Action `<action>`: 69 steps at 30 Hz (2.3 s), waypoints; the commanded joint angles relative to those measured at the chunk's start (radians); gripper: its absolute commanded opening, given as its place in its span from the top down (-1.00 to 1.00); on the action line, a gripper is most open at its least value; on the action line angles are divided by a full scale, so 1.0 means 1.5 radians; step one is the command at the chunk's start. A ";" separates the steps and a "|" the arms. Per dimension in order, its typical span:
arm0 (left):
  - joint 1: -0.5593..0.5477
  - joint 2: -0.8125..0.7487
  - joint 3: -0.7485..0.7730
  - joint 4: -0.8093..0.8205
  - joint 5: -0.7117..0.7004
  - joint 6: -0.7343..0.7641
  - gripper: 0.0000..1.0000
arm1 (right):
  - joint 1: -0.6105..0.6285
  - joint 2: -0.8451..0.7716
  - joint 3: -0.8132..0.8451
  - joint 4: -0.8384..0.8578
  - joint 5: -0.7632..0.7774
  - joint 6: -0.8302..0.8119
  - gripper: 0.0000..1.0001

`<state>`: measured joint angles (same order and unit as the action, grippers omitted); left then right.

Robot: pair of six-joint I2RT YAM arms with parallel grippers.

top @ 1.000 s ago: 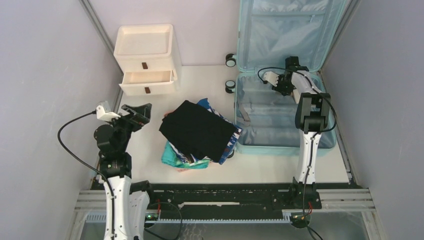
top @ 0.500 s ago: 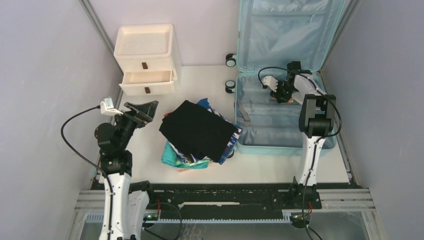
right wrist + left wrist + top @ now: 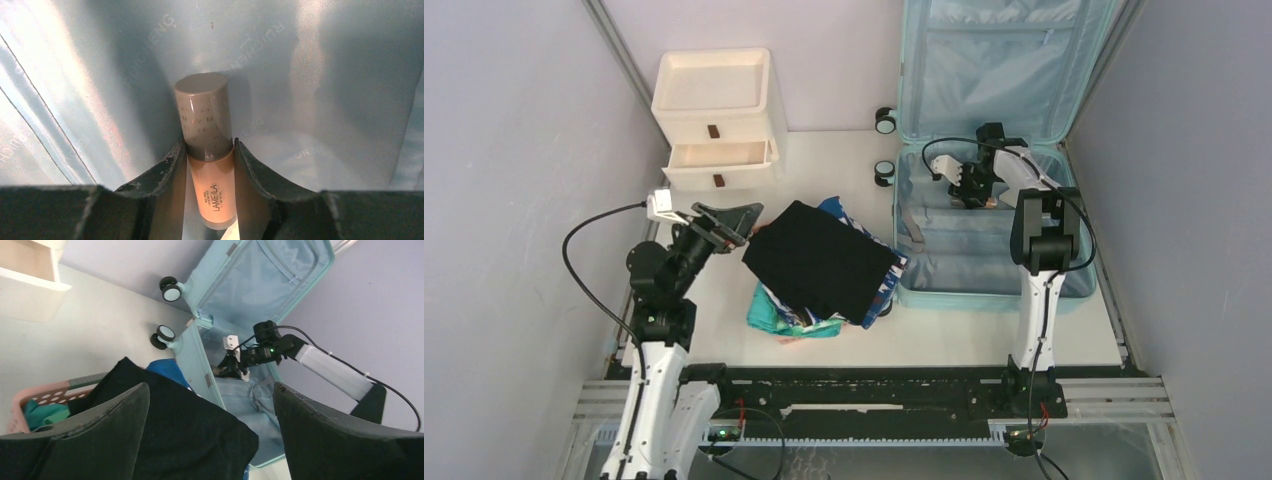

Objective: Open, take out, and arrange the luggage

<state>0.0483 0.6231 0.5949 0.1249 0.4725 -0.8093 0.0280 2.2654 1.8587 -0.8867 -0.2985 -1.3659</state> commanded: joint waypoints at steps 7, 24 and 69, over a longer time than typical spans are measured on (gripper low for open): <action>-0.155 0.049 0.012 0.107 -0.071 -0.014 -0.90 | -0.039 -0.057 0.047 0.018 -0.115 0.139 0.94; -0.416 0.353 0.153 0.206 -0.166 0.051 -0.83 | -0.119 -0.264 -0.092 0.162 -0.487 0.753 1.00; -0.562 0.853 0.627 0.062 -0.124 -0.021 0.97 | -0.055 -0.425 -0.451 0.771 -0.655 1.521 1.00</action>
<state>-0.7898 1.9152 1.4937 0.2054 0.2691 -0.8700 -0.0788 1.7065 1.1763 0.2371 -1.2289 0.9020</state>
